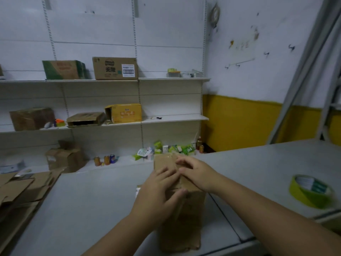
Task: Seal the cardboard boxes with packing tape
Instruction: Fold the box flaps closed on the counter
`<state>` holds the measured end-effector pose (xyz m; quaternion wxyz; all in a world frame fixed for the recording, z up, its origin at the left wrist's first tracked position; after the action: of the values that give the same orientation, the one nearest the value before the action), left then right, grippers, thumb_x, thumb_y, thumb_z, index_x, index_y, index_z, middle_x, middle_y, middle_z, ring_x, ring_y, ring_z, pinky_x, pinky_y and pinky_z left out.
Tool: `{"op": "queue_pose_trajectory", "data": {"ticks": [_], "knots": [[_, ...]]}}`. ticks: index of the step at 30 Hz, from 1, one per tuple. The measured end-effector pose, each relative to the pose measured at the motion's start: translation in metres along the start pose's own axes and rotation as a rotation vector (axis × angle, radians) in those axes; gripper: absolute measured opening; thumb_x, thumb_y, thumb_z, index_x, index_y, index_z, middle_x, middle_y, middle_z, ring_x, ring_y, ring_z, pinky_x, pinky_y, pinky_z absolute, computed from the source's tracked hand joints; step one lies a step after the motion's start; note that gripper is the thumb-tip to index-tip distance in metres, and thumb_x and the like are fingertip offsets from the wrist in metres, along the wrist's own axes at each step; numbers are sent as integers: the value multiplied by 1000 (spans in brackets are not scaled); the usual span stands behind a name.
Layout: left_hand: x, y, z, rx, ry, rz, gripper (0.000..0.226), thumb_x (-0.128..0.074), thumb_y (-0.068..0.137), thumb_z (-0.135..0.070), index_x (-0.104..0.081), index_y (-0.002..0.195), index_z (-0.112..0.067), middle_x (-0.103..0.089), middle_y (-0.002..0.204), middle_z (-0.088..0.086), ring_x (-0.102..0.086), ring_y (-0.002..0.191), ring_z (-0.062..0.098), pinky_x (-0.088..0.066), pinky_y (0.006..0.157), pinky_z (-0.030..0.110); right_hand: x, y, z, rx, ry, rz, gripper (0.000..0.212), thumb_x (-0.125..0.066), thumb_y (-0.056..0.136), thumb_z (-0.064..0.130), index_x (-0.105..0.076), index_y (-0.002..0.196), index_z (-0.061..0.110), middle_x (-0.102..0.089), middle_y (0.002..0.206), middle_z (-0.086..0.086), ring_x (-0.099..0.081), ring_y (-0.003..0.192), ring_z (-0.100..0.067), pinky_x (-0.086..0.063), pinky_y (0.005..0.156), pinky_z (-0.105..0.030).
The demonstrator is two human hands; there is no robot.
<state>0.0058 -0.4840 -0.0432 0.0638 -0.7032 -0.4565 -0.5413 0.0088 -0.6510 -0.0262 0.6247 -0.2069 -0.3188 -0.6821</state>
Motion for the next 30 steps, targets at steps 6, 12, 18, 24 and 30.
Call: {"op": "queue_pose_trajectory", "data": {"ticks": [6,12,18,24,30], "knots": [[-6,-8,11,-47,87,-67,67,-11,73,-80,-22,132,-52,-35,143,-25,-14,130,-10,-14,110,20,-3,4,2,16,-37,-113,31,-59,91,28,-59,121,21,-48,133,6,-47,114,-7,-39,89,-20],[-4,-7,9,-102,260,-69,75,0,85,-70,-50,129,-37,-53,134,-14,-41,131,7,-2,112,32,-1,5,3,13,-171,-43,34,-48,96,27,-58,128,19,-50,140,2,-44,127,-15,-35,100,-26],[5,4,-7,-50,360,77,105,13,58,-83,-37,139,-38,-35,149,-12,-32,137,11,-31,107,26,8,0,-11,64,-221,149,42,-36,102,19,-39,143,12,-16,158,-3,-8,146,-16,-9,117,-31],[-13,22,-17,-85,226,83,80,-8,69,-77,-37,136,-43,-40,147,-7,-33,137,17,-32,108,38,55,-49,-58,-34,-98,-324,38,-45,99,23,-50,135,15,-40,148,-2,-33,137,-15,-24,109,-25],[-15,50,-21,-147,377,103,72,-15,80,-73,-64,113,-31,-61,123,0,-48,119,24,-43,96,46,180,-132,-153,-446,-167,-583,32,-48,91,8,-64,118,13,-61,126,-5,-54,117,-21,-40,97,-27]]}}
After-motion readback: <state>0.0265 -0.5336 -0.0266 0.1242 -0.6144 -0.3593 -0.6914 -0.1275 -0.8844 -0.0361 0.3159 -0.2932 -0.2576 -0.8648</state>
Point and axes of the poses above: each hand's wrist, its own y-axis towards the middle knuckle, its own x-axis out of the back of the hand, z = x × y, the point moved 1 cm from there along y, towards the middle knuckle
